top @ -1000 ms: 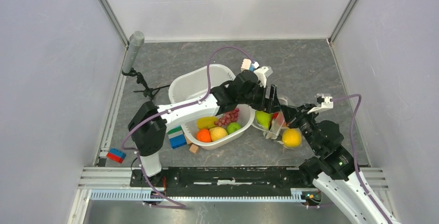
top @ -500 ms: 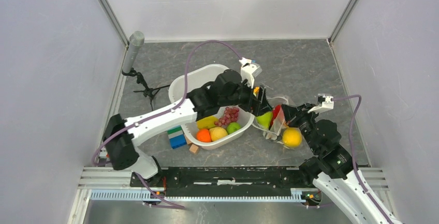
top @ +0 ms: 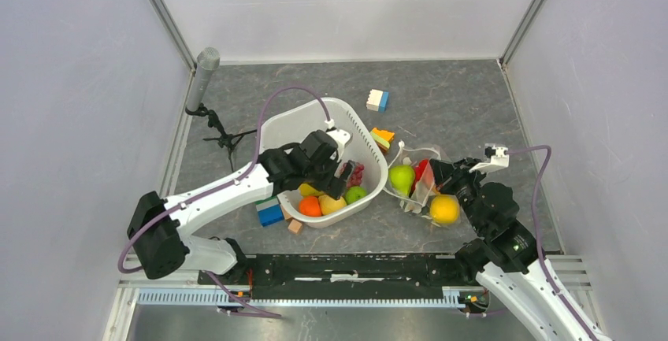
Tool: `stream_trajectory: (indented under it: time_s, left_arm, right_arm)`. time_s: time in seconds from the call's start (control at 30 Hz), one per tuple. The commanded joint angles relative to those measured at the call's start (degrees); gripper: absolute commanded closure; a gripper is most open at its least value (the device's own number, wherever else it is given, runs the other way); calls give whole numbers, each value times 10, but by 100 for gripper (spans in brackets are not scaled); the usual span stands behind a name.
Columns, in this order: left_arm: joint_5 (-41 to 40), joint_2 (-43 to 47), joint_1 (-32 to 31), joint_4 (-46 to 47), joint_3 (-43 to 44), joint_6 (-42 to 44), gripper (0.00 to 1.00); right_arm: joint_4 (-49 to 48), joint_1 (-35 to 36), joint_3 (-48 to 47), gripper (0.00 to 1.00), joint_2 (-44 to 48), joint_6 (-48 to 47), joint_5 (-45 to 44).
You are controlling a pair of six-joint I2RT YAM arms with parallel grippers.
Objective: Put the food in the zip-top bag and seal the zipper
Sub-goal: Adjust the fake fruit in the bin.
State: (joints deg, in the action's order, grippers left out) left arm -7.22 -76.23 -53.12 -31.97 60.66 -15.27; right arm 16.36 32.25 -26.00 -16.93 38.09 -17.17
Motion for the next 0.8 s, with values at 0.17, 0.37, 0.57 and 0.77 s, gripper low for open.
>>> stream_trajectory:
  time_s: [0.17,0.37,0.57,0.77]
  left_arm:
    - [157,-43,90,-74,-24,47,0]
    - [270,-118,96,-63,3,76,0]
    - [288,-180,96,-28,6,65,0]
    - [219,-225,96,-7,-1,41,9]
  right_arm:
    - [-8,0,-7,92,-9,0,-5]
    - [-5,0,-9,92,-12,0,-3]
    - [-2,0,-10,92,-13,-2,-5]
    - [-1,1,-12,92,-17,-3,-5]
